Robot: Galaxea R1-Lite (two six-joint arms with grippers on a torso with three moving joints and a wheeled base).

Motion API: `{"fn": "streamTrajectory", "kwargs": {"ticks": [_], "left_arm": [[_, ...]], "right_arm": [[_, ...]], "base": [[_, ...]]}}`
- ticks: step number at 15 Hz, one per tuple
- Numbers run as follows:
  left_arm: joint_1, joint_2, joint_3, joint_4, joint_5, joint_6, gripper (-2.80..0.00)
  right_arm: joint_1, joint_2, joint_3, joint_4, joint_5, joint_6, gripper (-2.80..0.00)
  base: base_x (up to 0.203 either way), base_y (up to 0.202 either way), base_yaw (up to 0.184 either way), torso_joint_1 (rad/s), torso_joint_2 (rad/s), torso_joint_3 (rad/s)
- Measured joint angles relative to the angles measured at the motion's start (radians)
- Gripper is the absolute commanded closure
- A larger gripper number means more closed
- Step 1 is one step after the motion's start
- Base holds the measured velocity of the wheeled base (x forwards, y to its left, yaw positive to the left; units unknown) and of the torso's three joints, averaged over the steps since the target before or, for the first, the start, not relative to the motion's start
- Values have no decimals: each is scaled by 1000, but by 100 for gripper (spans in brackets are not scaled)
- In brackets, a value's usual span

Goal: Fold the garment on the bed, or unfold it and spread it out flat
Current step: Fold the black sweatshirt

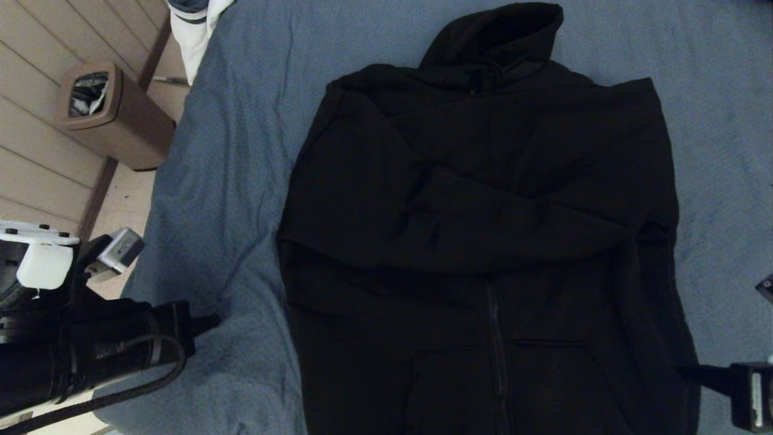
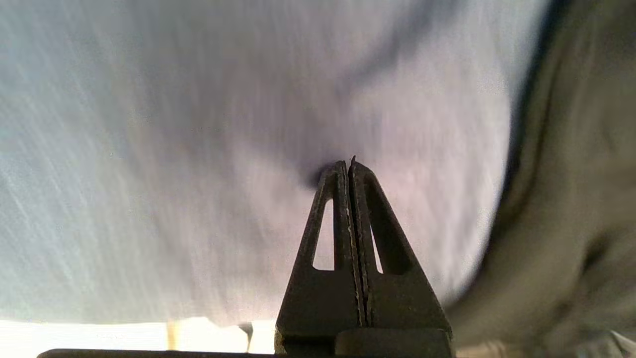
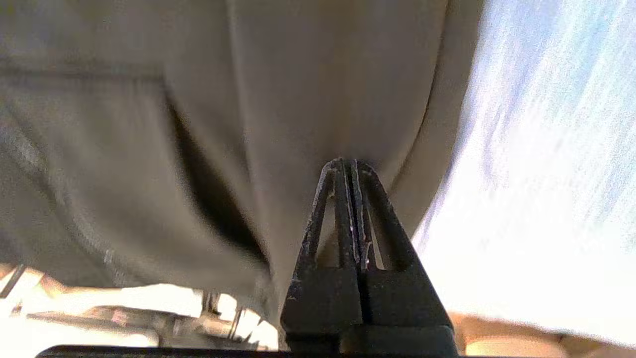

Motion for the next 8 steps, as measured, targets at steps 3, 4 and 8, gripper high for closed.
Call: {"fn": "streamTrajectory", "kwargs": {"ticks": [3,4,8], "left_arm": [[-1,-34,41,4,-4,12,0],[-1,-41,54,4,-4,19,0],[-7,-36,84,-1,-13,33,0]], "right_arm": [[0,-65,7,85,5,0,0],[0,-88,8,105,4,0,0],[-3,-167,5,245,-13,-1,0]], "base": [[0,0,0,0,0,0],[0,0,0,0,0,0],[0,0,0,0,0,0]]}}
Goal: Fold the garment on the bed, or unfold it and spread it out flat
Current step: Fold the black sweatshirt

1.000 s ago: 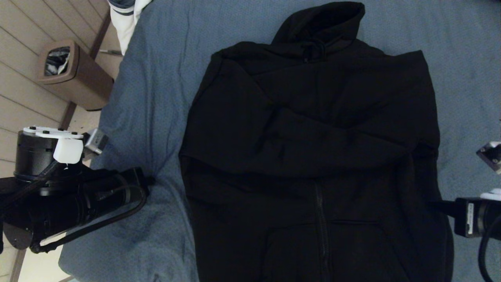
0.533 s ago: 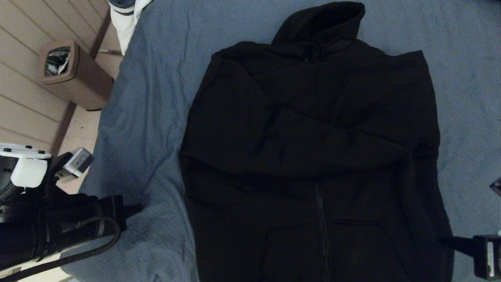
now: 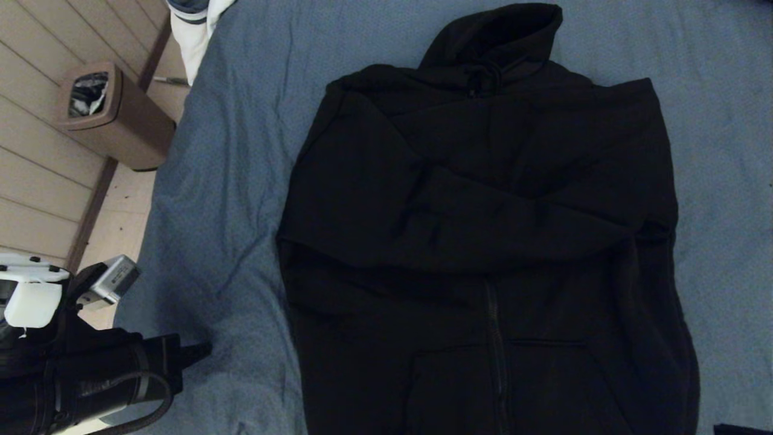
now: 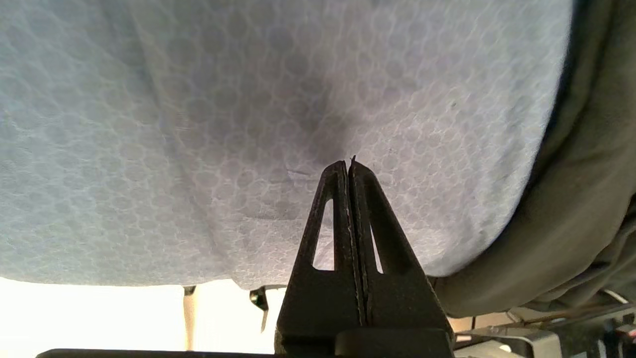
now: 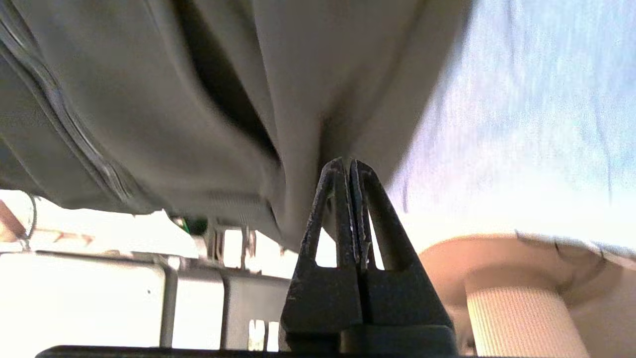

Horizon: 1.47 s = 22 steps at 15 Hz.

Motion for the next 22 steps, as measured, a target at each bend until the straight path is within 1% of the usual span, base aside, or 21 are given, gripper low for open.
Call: {"fn": "streamTrajectory", "kwargs": {"ticks": [1,2,6,9,11,15,18,21,22], "left_arm": [[-8,11,-1,-4,-3,-1,0],[-19,26,-6,-6,-5,-1,-280],[-85,73,-18,-23,-7,-10,-280],[-116,62,-8,-22,-9,-5,-280],[-162,56,13,-25,-12,-7,-280],[-211,96,13,-40,-39,-16,-280],[-232,157,8,-97,-39,-21,-280],[-237,233,-2,-209,-22,-22,-280],[-237,252,-14,-226,-19,-24,-280]], "right_arm": [[-2,-10,3,17,-8,-2,-280],[-2,-13,13,23,-12,-5,-280],[4,9,17,43,-32,-36,-280],[4,13,4,117,-38,-42,-280],[10,15,14,163,-38,-54,-280],[13,15,54,175,-40,-80,-280],[12,23,102,131,-48,-88,-280],[8,51,173,-26,-48,-87,-280],[6,59,201,-85,-48,-86,-280]], "base": [[0,0,0,0,0,0],[0,0,0,0,0,0],[0,0,0,0,0,0],[0,0,0,0,0,0],[0,0,0,0,0,0],[0,0,0,0,0,0],[0,0,0,0,0,0],[0,0,0,0,0,0],[0,0,0,0,0,0]]}}
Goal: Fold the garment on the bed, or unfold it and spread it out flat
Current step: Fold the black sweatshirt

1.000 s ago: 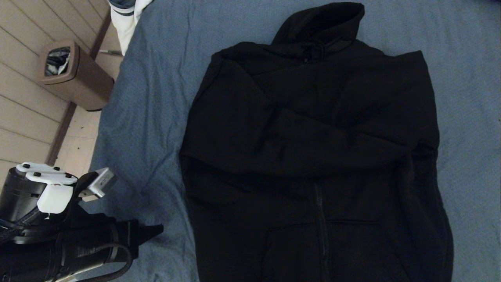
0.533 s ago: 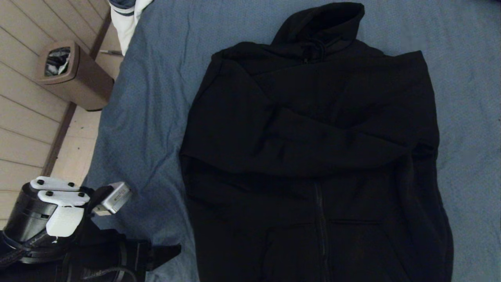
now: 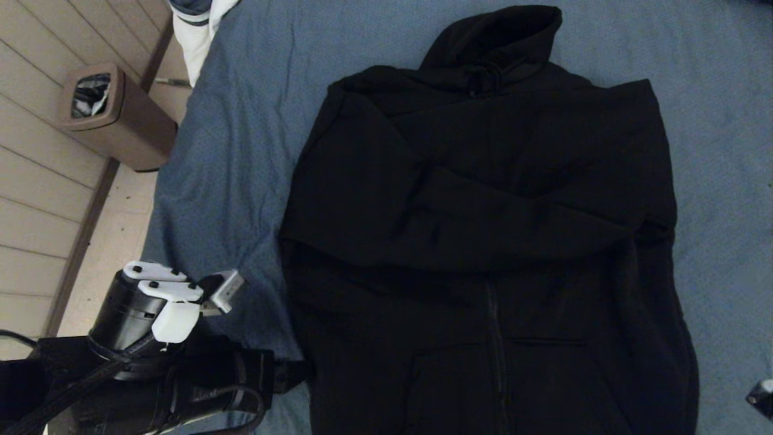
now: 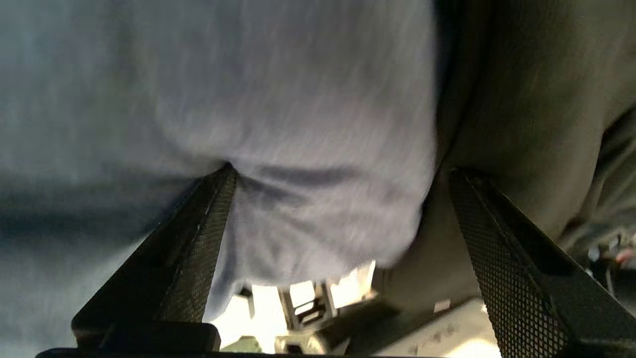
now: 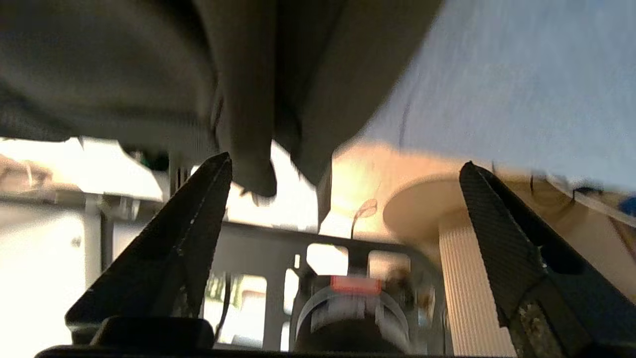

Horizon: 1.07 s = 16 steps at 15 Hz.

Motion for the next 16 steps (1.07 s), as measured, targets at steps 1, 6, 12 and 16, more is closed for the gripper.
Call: {"fn": "streamTrajectory", "kwargs": {"ticks": [1,6,12,16], "left_arm": [[1,15,-15,-4,1,-2,-280],[5,62,-60,-11,2,-1,-280],[6,75,-72,-17,1,-1,-280],[6,76,-73,-20,1,-8,-280]], "right_arm": [[-2,9,25,-52,-1,0,-280],[3,118,72,-195,2,0,-280],[41,252,46,-275,79,13,0],[77,273,39,-275,92,12,0]], "base": [[0,0,0,0,0,0],[0,0,0,0,0,0],[0,0,0,0,0,0],[0,0,0,0,0,0]]}}
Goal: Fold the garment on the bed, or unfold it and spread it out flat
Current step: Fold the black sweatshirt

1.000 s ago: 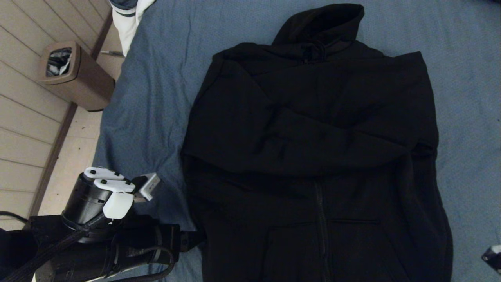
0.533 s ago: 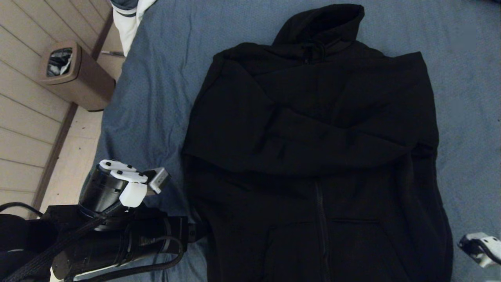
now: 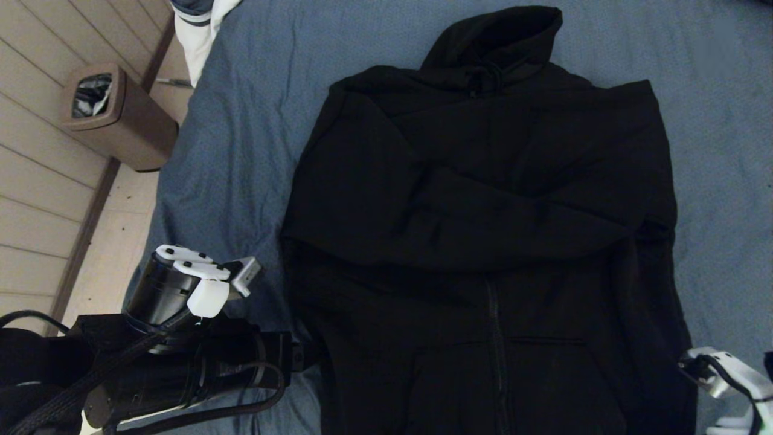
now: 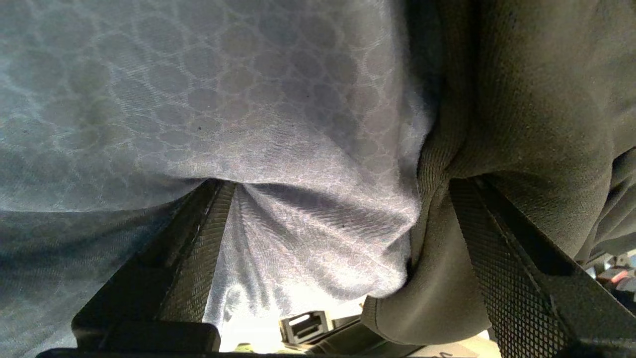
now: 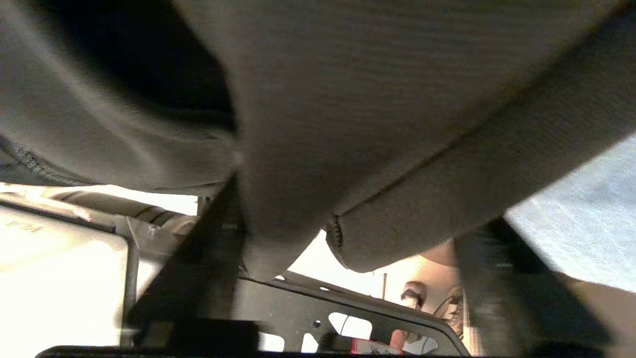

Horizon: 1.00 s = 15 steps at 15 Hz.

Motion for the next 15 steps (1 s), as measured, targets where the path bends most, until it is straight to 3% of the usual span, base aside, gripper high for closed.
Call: {"fn": "streamTrajectory", "kwargs": {"ticks": [6,15], "left_arm": [[18,0,-14,2,-2,-6,-280],[44,-10,-97,14,15,-5,-280]], "right_arm": [[51,-22,-64,3,54,10,0],[40,169,-376,-59,53,134,0]], "base": [[0,0,0,0,0,0],[0,0,0,0,0,0]]}}
